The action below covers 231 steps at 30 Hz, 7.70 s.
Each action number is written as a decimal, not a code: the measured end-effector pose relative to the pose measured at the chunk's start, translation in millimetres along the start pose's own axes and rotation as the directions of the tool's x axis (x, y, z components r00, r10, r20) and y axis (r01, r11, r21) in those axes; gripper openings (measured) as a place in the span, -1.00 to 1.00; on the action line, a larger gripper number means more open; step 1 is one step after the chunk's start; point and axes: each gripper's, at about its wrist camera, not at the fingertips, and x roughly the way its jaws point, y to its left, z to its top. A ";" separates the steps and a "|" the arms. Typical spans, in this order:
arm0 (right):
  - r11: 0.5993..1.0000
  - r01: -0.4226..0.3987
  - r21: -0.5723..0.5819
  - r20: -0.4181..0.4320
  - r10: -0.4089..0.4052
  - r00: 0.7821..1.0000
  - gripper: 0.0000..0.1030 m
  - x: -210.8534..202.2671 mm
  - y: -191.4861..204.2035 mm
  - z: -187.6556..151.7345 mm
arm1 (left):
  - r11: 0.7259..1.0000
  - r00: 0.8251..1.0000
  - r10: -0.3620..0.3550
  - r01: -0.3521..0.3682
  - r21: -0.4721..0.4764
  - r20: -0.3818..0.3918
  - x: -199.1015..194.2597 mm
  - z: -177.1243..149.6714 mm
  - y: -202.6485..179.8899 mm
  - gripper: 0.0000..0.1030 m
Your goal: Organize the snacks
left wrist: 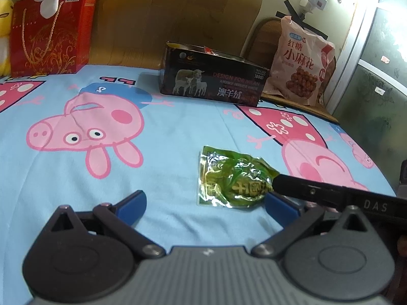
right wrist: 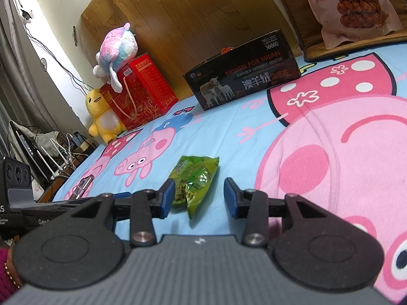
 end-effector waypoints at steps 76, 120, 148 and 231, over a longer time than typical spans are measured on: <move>0.784 -0.234 0.575 -0.007 0.291 0.957 -0.76 6.9 -65.1 13.2 | 0.794 0.833 -0.547 0.484 -0.367 -0.085 42.1 39.3 38.6 -0.19; 0.980 0.179 0.089 0.195 -0.193 0.962 -0.26 3.8 -7.9 46.4 | 0.988 0.984 0.106 -0.120 0.093 0.146 19.7 90.4 -23.1 0.94; 0.977 0.193 0.090 0.141 -0.204 0.969 0.23 -20.6 7.4 -6.9 | 0.936 0.945 0.313 -0.324 0.136 0.097 -5.9 24.2 -37.5 0.99; 0.976 0.169 0.140 0.160 -0.191 0.969 0.30 -21.9 -0.4 -9.6 | 0.901 0.914 0.405 -0.406 0.152 0.040 -1.8 22.2 -32.9 0.99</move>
